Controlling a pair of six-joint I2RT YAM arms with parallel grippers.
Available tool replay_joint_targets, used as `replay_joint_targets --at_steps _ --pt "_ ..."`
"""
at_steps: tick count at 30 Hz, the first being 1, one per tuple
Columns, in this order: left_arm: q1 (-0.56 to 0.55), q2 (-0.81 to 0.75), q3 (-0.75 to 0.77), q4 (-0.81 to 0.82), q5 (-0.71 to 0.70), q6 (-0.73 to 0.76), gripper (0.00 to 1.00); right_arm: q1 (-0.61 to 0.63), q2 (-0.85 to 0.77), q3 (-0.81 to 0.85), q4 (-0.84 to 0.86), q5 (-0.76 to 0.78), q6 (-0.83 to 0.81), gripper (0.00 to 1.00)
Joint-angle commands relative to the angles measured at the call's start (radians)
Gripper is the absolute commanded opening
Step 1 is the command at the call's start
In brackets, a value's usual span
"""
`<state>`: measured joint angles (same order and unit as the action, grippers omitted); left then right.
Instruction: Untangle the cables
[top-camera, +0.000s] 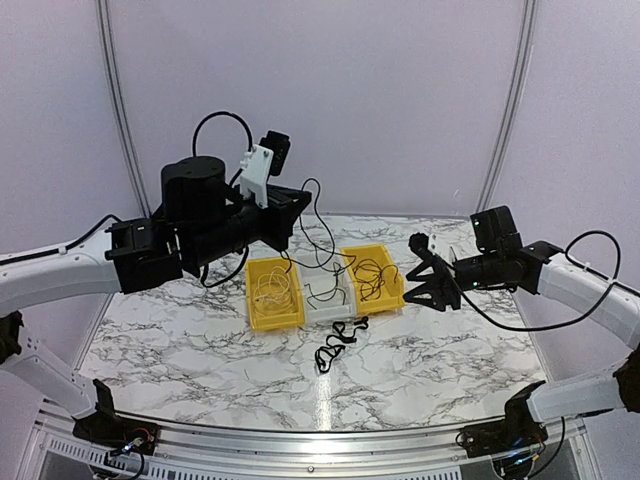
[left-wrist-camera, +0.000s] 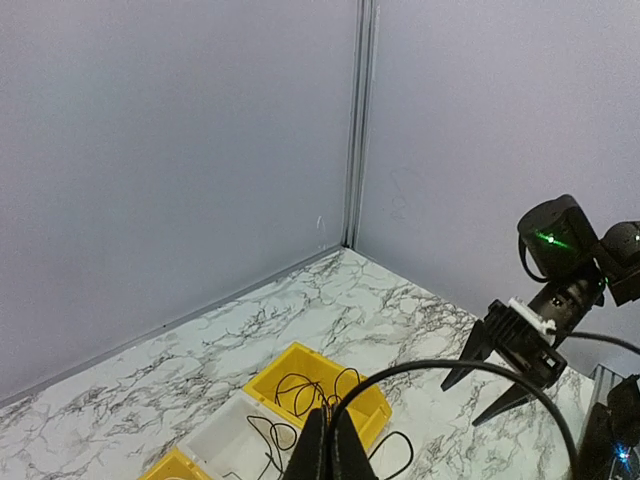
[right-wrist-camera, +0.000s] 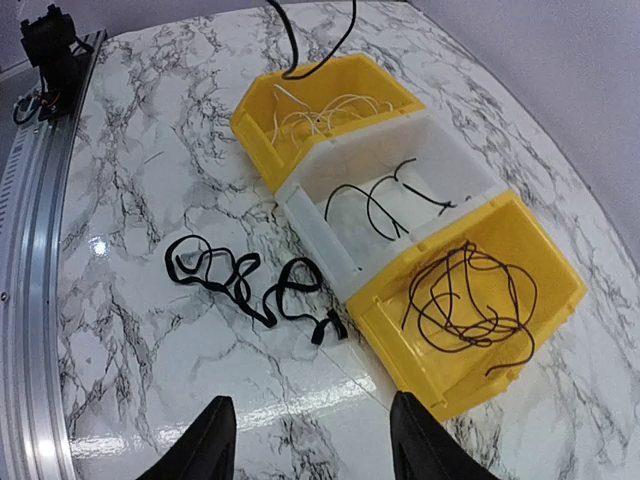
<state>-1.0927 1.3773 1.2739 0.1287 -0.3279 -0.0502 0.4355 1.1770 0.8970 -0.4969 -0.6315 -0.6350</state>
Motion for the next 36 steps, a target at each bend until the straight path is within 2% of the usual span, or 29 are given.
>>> replay_joint_targets --at_steps 1,4,7,20,29,36 --pt "0.050 0.070 -0.014 0.040 0.102 -0.081 0.00 -0.164 -0.017 -0.094 0.094 -0.224 0.102 0.53" --pt "0.080 0.126 -0.009 0.052 0.139 -0.096 0.00 -0.197 -0.008 -0.079 0.066 -0.157 0.065 0.53" --pt "0.114 0.178 0.006 0.061 0.169 -0.104 0.00 -0.230 -0.021 -0.095 0.100 -0.153 0.090 0.53" --pt "0.239 0.462 0.113 0.084 0.274 -0.102 0.00 -0.233 -0.023 -0.128 0.114 -0.066 0.059 0.53" --pt "0.300 0.694 0.248 0.077 0.287 -0.104 0.00 -0.234 -0.023 -0.142 0.121 -0.033 0.035 0.53" --pt "0.300 0.782 0.271 0.059 0.260 -0.102 0.00 -0.235 -0.010 -0.142 0.120 -0.031 0.028 0.53"
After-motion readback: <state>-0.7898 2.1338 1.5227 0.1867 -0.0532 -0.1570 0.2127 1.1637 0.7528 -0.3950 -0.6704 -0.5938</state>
